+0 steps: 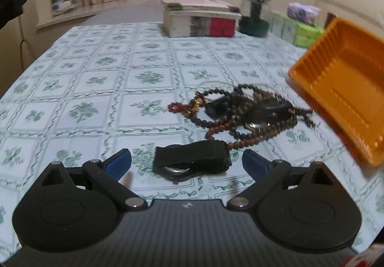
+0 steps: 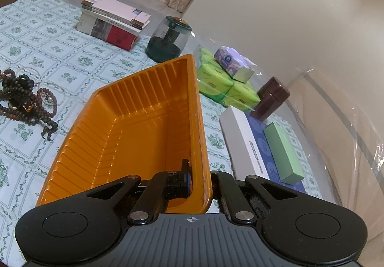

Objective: Organize jewelry
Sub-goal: 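Grasp the black watch with the left gripper while the right gripper holds the tray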

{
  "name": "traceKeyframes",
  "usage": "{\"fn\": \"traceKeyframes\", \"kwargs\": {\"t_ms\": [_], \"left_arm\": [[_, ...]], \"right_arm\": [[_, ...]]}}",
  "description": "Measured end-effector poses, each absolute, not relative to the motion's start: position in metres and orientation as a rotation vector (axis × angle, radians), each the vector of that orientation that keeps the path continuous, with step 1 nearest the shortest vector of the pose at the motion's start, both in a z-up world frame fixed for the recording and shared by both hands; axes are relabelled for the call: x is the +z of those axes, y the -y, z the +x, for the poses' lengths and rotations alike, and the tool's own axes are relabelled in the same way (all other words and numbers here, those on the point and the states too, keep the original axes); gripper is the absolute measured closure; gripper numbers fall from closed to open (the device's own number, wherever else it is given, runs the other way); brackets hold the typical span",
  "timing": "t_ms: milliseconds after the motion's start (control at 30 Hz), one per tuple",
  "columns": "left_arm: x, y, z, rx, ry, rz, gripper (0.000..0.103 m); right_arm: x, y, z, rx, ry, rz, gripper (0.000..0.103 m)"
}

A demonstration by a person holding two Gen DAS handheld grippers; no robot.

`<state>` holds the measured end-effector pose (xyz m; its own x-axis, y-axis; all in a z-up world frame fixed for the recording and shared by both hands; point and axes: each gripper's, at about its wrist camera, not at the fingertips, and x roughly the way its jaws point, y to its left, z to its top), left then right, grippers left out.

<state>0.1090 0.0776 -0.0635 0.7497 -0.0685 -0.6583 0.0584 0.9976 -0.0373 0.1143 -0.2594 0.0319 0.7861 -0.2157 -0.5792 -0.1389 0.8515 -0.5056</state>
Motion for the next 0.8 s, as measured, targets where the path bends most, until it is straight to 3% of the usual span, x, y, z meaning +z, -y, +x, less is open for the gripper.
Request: {"fn": "traceKeyframes", "kwargs": {"t_ms": [167, 267, 633, 667, 700, 733, 800], "left_arm": [[-0.075, -0.063, 0.118, -0.084, -0.717, 0.063, 0.007], [-0.08, -0.055, 0.121, -0.08, -0.725, 0.138, 0.023], [-0.075, -0.056, 0.118, -0.095, -0.718, 0.203, 0.037], [-0.072, -0.055, 0.116, -0.098, -0.707, 0.21, 0.043], [-0.068, -0.054, 0.115, -0.098, -0.689, 0.219, 0.061], [-0.064, -0.053, 0.114, -0.076, -0.672, 0.241, 0.072], [-0.062, -0.057, 0.121, -0.082, -0.706, 0.225, 0.075]], "right_arm": [[0.031, 0.259, 0.115, -0.042, -0.671, -0.56, 0.1], [0.03, 0.259, 0.117, -0.041, -0.67, -0.556, 0.1], [0.03, 0.26, 0.119, -0.038, -0.669, -0.545, 0.1], [0.03, 0.259, 0.119, -0.038, -0.669, -0.544, 0.1], [0.029, 0.259, 0.119, -0.038, -0.668, -0.544, 0.1], [0.03, 0.259, 0.119, -0.038, -0.668, -0.544, 0.1], [0.03, 0.259, 0.118, -0.036, -0.666, -0.544, 0.1]]}}
